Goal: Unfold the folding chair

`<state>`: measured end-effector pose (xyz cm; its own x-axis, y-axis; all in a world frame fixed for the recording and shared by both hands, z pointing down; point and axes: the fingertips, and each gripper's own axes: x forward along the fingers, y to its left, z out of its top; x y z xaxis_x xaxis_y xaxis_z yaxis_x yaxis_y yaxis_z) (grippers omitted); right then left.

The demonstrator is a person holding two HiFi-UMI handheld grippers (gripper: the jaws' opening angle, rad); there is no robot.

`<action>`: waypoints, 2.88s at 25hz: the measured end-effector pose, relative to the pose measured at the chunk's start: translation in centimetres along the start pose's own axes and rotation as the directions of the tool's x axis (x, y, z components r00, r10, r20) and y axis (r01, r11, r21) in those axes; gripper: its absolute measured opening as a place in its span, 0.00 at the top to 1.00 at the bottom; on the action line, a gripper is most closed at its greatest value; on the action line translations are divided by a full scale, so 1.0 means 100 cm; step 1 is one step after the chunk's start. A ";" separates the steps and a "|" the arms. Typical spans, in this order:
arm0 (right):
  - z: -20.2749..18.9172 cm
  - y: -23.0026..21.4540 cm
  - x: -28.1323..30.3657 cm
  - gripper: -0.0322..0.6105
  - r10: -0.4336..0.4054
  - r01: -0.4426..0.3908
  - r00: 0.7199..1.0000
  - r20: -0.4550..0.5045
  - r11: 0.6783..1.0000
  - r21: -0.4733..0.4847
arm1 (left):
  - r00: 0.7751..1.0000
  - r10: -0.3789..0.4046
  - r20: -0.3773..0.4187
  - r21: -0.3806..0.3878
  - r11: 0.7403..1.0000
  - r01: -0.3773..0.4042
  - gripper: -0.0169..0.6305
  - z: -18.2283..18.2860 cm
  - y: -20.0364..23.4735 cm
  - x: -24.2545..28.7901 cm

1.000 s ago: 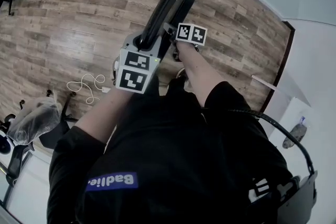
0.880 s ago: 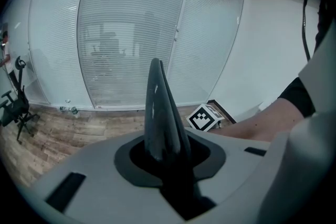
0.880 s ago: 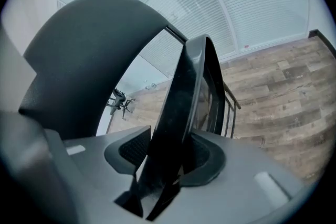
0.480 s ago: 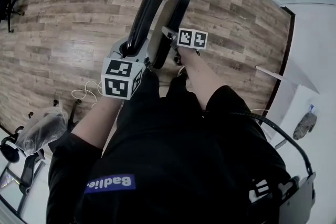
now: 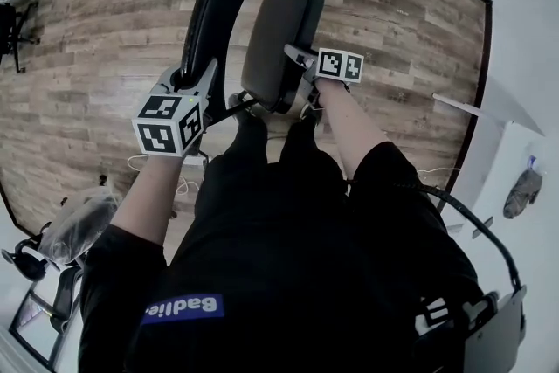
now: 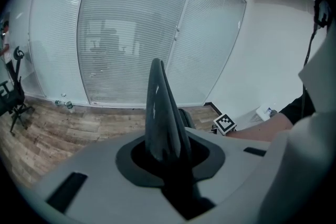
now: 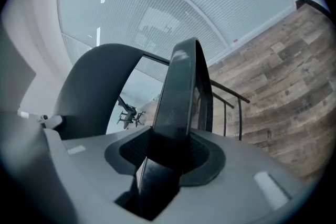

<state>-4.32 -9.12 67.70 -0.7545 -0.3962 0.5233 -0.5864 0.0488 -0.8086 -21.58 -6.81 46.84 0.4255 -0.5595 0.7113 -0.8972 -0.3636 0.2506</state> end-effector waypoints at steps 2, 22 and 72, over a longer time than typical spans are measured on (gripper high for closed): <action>0.001 -0.017 -0.010 0.70 0.014 -0.014 1.000 0.023 1.000 0.021 | 1.000 -0.009 0.002 -0.003 1.000 0.009 0.85 -0.002 0.001 0.005; -0.001 -0.093 -0.042 0.70 0.081 -0.095 0.985 0.150 0.991 0.090 | 0.998 -0.055 0.013 -0.015 0.998 0.055 0.86 -0.020 0.044 0.023; -0.036 -0.411 -0.109 0.55 0.092 -0.156 0.954 0.284 0.965 0.209 | 1.000 -0.018 -0.023 0.009 1.000 0.018 0.86 -0.083 -0.061 0.149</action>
<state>26.97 -3.54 96.23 -0.6907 -0.6337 0.3484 -0.3871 -0.0829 -0.9183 -10.77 -6.76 61.38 0.4389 -0.5354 0.7216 -0.8881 -0.3806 0.2577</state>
